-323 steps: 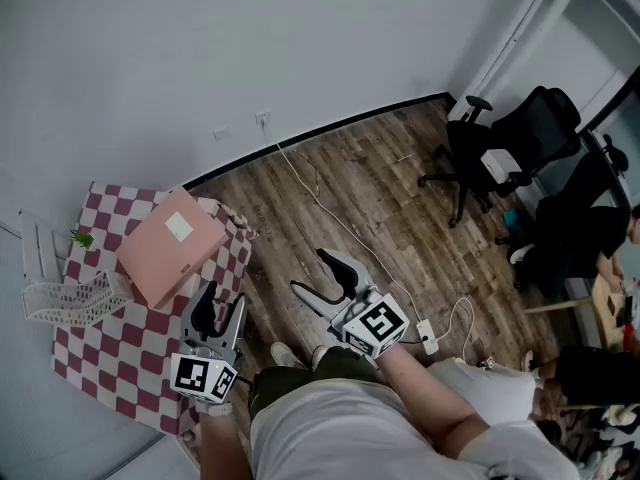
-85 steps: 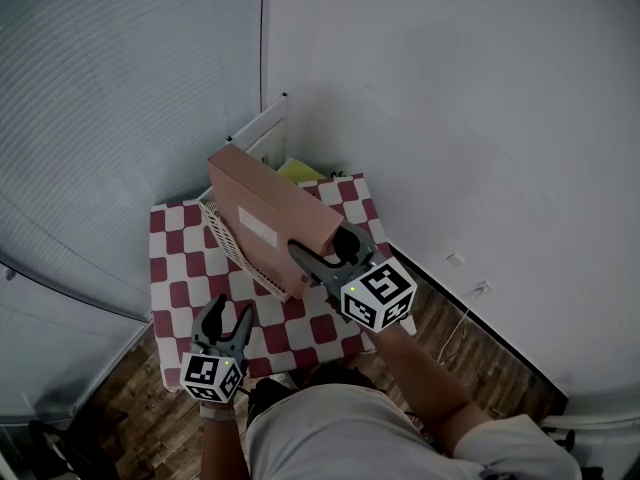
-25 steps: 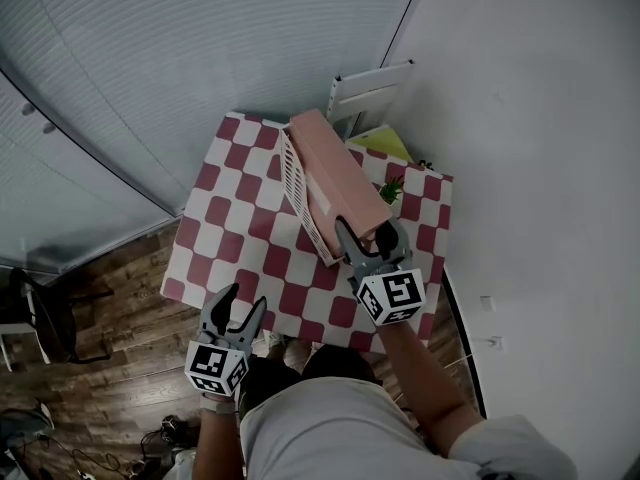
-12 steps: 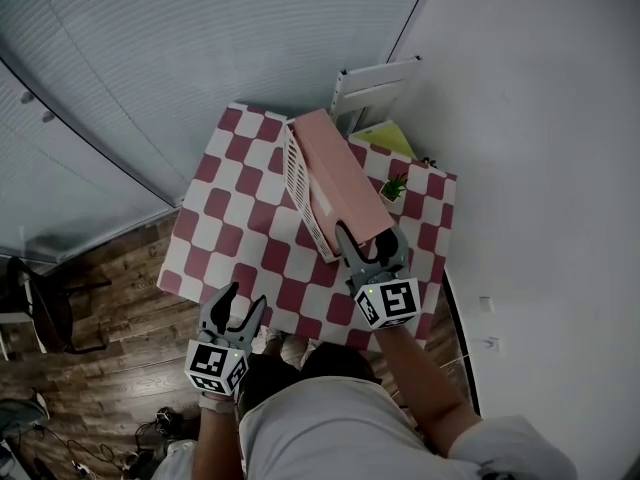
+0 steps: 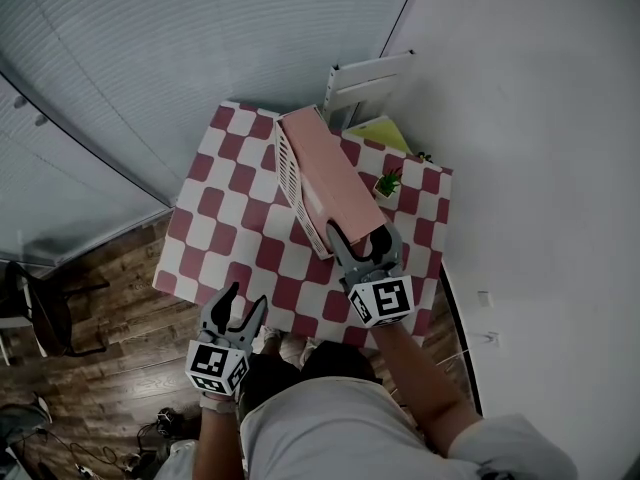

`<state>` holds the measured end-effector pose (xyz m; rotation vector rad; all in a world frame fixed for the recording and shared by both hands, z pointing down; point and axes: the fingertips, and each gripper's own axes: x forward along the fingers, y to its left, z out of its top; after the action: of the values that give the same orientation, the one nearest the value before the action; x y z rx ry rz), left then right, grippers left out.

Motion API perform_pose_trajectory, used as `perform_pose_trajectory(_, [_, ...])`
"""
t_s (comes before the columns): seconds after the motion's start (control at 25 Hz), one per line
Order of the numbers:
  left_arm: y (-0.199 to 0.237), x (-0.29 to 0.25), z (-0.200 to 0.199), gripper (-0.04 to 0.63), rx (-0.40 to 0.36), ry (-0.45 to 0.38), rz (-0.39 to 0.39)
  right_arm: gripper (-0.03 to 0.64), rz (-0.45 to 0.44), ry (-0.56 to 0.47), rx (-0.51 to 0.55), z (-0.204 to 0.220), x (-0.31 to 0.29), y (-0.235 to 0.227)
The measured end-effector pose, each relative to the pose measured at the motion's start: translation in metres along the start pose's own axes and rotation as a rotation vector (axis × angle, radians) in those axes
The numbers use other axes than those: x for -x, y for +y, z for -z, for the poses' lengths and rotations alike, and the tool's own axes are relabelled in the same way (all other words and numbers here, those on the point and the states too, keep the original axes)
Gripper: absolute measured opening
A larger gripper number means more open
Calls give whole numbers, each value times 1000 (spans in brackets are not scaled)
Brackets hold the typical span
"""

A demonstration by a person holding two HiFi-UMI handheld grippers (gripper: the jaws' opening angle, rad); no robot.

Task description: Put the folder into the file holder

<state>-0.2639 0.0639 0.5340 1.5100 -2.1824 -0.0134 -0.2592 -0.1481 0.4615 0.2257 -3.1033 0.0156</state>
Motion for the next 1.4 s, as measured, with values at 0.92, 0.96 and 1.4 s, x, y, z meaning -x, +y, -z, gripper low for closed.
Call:
perform_pose_trajectory(0.92, [-48,-53,-45,218,-120,-23,220,301,4,-60,-9,-45,48,-5])
perform_pose_trajectory(0.96, [-52,-57,-47,218,-127,-23,236,301,13,-61,-10,-46,52,-7])
perform_pose_trajectory(1.4, [-105,-87,-64,216,-198,-23,427,301,185,-42,-58,-50,109,-51])
